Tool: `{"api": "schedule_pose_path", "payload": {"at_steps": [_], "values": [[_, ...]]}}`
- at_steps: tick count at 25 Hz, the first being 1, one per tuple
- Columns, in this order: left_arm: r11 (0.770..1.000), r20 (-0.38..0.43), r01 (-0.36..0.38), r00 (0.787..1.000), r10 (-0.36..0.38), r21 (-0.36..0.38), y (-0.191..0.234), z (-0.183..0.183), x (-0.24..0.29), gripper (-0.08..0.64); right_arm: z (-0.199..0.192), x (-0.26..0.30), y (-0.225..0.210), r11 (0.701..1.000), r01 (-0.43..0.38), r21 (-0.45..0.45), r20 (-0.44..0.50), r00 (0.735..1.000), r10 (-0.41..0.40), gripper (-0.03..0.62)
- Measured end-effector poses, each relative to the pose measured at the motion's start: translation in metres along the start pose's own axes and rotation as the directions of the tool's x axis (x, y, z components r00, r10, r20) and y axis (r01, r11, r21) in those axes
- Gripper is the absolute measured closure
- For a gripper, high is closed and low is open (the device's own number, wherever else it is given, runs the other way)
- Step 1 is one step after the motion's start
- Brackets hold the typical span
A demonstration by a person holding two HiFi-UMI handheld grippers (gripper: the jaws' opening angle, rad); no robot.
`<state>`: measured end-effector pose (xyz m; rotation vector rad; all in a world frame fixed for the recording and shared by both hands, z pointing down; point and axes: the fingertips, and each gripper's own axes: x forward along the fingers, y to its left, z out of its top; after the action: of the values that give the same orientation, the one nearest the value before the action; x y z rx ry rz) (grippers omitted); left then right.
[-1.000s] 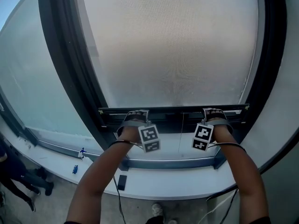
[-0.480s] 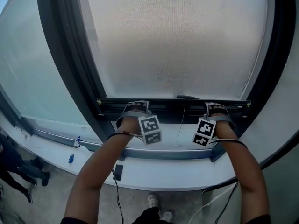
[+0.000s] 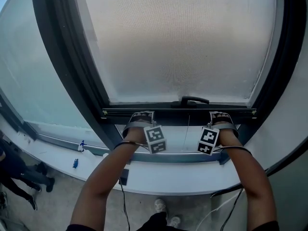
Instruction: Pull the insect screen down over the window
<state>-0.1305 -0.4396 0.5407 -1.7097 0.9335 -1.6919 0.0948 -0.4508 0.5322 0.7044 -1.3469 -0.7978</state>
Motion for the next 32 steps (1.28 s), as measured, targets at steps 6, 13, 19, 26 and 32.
{"api": "schedule_pose_path", "payload": {"at_steps": [6,13,19,26,32], "values": [[0.999,-0.005,0.044,0.999,-0.044,0.006,-0.002,0.000,-0.004,0.267,0.000,-0.003,0.001,1.000,-0.023,0.012,0.012,1.000,0.023,0.331],[0.992,0.000,0.123,0.992,-0.123,0.028,-0.007,-0.002,-0.009,0.267,0.000,-0.010,0.006,0.997,-0.081,-0.010,0.003,0.997,0.081,0.333],[0.995,-0.007,0.099,0.995,-0.098,0.023,-0.006,-0.002,-0.007,0.267,0.000,-0.009,0.005,0.995,-0.104,-0.010,0.010,0.995,0.104,0.331],[0.998,-0.004,0.059,0.998,-0.059,0.019,-0.004,0.000,-0.006,0.267,-0.001,-0.009,0.004,0.996,-0.081,-0.019,0.006,0.997,0.082,0.333],[0.994,-0.045,0.028,0.999,-0.023,0.107,-0.001,-0.005,-0.007,0.267,-0.002,-0.008,-0.005,0.998,-0.023,-0.061,-0.004,1.000,0.023,0.333]]}}
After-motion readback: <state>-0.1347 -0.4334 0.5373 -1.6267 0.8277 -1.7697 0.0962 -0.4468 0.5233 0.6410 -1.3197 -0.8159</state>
